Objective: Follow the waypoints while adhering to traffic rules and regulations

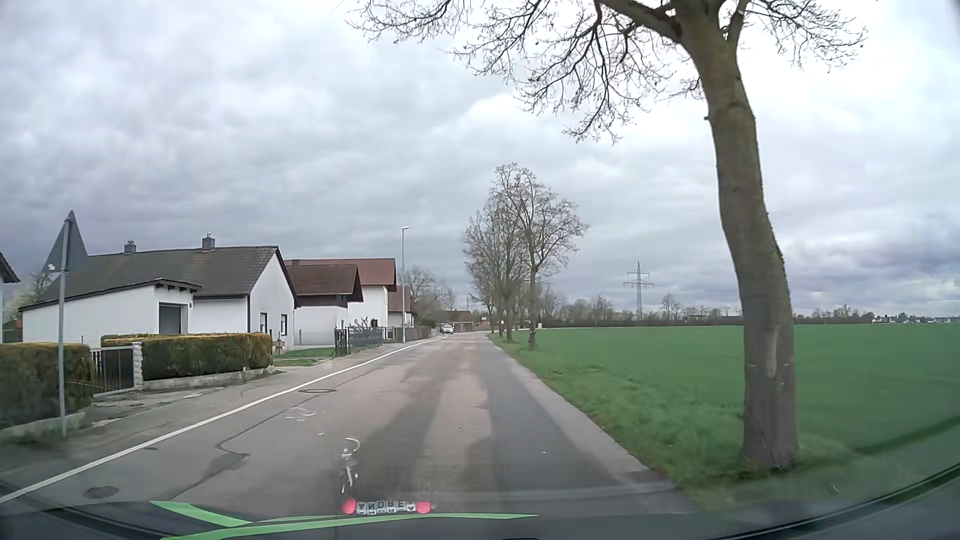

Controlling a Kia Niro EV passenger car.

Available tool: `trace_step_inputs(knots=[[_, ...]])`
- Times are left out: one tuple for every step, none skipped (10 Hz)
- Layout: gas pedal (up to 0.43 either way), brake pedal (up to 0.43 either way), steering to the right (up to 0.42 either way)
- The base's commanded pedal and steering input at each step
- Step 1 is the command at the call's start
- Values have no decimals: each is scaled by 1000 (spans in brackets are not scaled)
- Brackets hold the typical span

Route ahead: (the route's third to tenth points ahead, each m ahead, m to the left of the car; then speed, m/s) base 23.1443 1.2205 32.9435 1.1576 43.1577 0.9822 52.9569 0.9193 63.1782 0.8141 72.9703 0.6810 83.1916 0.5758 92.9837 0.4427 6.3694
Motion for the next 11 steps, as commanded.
trace_step_inputs(knots=[[138, 0, 3], [138, 0, 1], [138, 0, 1], [138, 0, 1], [138, 0, 1], [150, 0, 1], [150, 0, 1], [150, 0, 0], [150, 0, 0], [150, 0, 0], [150, 0, 0]])
